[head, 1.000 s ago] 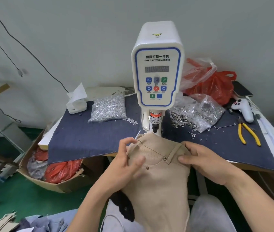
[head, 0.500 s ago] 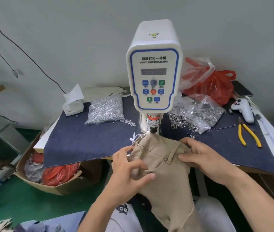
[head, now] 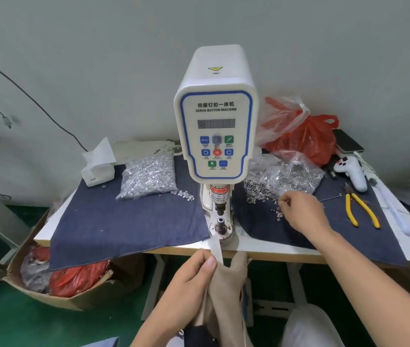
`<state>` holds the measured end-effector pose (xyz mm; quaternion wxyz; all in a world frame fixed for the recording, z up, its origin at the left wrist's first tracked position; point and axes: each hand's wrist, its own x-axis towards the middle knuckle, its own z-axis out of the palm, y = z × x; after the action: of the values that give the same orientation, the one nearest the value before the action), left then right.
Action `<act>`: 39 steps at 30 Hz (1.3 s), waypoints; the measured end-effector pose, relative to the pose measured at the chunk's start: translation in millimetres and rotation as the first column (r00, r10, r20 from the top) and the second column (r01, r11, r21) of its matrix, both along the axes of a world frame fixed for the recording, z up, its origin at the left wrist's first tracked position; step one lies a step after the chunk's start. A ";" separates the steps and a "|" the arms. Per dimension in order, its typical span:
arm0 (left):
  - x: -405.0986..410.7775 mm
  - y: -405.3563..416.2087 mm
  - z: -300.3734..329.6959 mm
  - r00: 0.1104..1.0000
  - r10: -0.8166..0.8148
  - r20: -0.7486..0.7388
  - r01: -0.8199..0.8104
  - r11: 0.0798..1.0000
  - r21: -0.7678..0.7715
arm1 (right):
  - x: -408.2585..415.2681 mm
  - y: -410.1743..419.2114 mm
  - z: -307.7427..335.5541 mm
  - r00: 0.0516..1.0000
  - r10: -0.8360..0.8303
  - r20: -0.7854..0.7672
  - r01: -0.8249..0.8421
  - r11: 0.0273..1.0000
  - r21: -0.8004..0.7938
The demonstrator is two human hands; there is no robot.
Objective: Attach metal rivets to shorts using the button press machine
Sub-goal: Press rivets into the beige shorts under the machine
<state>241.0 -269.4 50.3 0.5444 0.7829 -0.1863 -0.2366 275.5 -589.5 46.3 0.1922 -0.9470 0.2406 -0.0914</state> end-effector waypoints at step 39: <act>204.3 -48.8 -50.4 0.787 0.219 0.577 -0.547 0.682 0.486 | -1.5 61.7 -10.2 0.990 -0.119 0.079 -0.028 0.378 0.925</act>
<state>445.3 -318.2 0.0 0.2248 0.9724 -0.0490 0.0377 274.1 -527.8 36.1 0.7000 -0.6639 0.2631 -0.0093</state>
